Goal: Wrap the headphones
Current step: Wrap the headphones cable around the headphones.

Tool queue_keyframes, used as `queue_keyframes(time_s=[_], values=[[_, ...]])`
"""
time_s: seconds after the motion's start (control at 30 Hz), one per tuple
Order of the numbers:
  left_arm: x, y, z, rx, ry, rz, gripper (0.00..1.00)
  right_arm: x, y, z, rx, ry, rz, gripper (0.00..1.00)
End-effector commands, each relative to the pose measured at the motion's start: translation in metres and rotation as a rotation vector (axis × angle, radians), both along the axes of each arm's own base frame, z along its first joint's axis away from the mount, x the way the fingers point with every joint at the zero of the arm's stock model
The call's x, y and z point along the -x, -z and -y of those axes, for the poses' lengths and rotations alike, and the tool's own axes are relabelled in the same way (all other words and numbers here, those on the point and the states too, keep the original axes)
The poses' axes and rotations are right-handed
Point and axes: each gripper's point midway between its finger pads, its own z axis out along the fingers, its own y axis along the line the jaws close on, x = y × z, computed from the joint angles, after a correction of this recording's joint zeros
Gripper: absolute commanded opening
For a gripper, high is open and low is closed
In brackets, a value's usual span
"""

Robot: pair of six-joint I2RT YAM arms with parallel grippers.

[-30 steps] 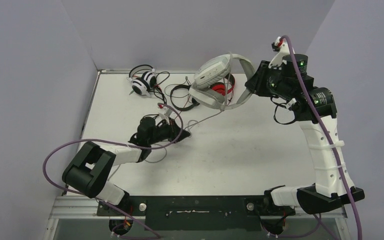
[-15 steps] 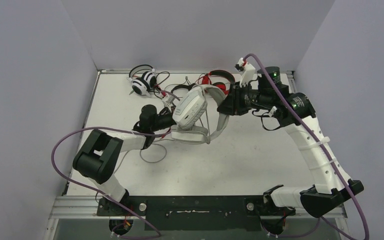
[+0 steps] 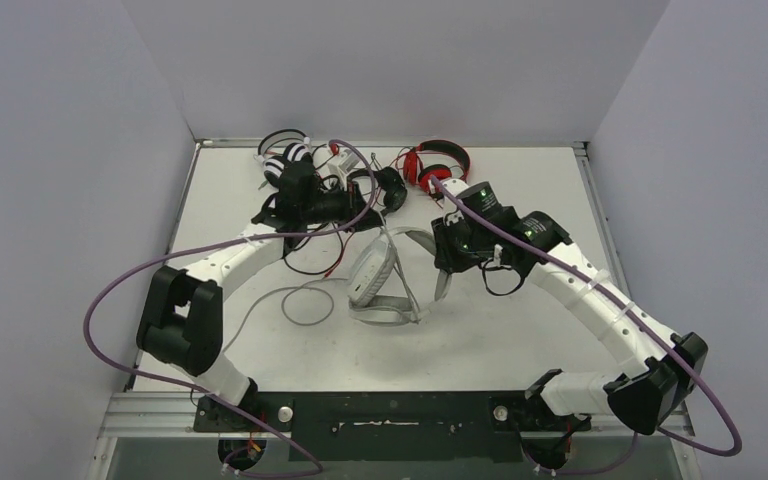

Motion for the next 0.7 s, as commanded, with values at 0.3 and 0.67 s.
queue_keyframes(time_s=[0.3,0.67], values=[[0.012,-0.018,-0.024,-0.186,-0.077,0.048,0.07,-0.02,0.04,0.041,0.428,0.182,0.081,0.0],[0.033,-0.009,0.002,-0.135,0.017,-0.099,0.08,-0.051,0.002,0.086,0.737,0.52,0.405,0.0]])
